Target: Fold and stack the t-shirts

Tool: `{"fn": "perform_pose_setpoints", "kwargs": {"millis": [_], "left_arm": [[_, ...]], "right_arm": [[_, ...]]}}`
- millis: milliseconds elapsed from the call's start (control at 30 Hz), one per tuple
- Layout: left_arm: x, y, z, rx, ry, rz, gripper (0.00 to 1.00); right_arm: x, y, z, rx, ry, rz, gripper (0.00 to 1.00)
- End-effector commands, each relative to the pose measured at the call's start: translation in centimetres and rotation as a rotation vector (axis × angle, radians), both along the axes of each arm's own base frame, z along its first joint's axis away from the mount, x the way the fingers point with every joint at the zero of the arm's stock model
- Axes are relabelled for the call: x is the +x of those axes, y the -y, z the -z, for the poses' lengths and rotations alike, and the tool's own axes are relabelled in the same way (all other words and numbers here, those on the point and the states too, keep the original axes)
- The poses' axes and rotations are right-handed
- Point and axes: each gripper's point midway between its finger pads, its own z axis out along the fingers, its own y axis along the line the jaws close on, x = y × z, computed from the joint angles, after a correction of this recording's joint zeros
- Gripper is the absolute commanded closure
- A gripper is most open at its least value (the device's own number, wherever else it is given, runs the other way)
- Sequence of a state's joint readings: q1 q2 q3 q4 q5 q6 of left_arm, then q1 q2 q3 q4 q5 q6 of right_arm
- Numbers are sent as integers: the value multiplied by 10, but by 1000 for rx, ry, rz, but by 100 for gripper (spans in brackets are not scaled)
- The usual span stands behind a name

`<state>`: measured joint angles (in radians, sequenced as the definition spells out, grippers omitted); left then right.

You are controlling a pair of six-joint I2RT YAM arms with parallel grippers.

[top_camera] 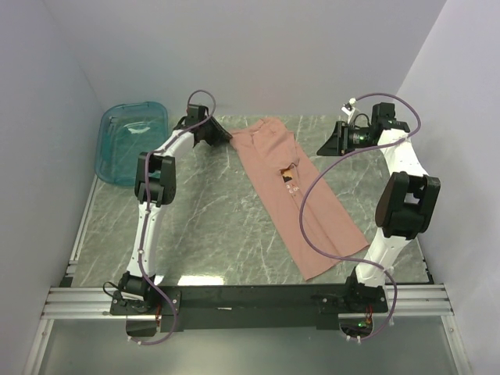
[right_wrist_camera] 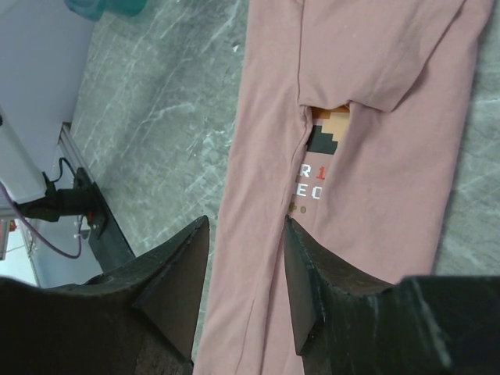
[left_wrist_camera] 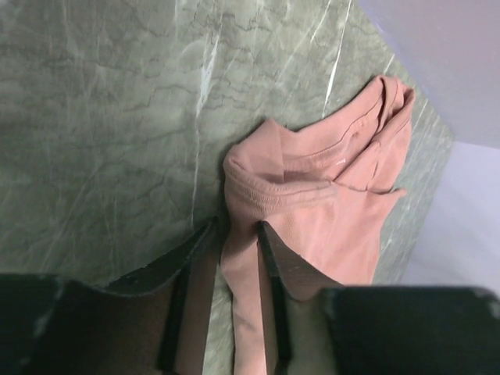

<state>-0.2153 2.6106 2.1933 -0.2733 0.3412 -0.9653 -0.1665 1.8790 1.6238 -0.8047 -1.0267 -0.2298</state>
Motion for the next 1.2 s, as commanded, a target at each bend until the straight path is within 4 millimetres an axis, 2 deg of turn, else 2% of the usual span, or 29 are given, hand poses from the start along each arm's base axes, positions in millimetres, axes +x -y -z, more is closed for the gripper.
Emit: {"fn": "perform_pose_setpoints", "kwargs": {"millis": [0, 100, 200, 233, 333, 633, 733, 800, 867, 900, 933, 967, 1000, 1033, 1100, 1133, 1167], "left_arm": [[8, 2, 5, -30, -8, -31, 68], [11, 2, 7, -47, -12, -42, 74], [17, 0, 4, -63, -4, -63, 85], [20, -4, 2, -67, 3, -75, 92], [24, -15, -3, -78, 10, -104, 99], [36, -67, -15, -105, 23, -169, 99], [40, -79, -19, -105, 27, -175, 98], [41, -83, -23, -112, 31, -174, 96], [40, -87, -29, -122, 39, -168, 93], [39, -87, -28, -124, 36, -164, 91], [38, -88, -37, -131, 51, -155, 87], [35, -87, -37, -131, 49, -143, 84], [34, -89, -40, -132, 56, -136, 82], [32, -88, -55, -138, 78, -121, 76], [25, -87, -62, -132, 98, -92, 70], [23, -88, -82, -123, 137, -80, 64], [18, -87, -85, -122, 146, -67, 61]], "right_arm": [[-5, -3, -10, 32, 26, -27, 50], [-6, -2, -12, 42, 24, -28, 50], [-7, -3, -13, 47, 27, -35, 50], [-8, -3, -12, 47, 22, -36, 50], [-9, -4, -10, 53, 17, -43, 50], [-13, -7, 0, 50, -7, -77, 50], [-15, -12, 3, 14, 2, -110, 50], [-22, -24, 7, -29, 14, -171, 50], [-28, -30, 18, -104, 14, -207, 50], [-32, -41, 23, -137, 30, -248, 50], [-34, -46, 28, -166, 36, -263, 50], [-30, -38, 38, -238, 55, -230, 50], [-32, -48, 42, -270, 72, -251, 50], [-33, -55, 46, -307, 86, -266, 50], [-26, -52, 54, -381, 108, -237, 50], [-25, -54, 59, -396, 103, -242, 50], [-22, -51, 63, -433, 96, -230, 50]]}}
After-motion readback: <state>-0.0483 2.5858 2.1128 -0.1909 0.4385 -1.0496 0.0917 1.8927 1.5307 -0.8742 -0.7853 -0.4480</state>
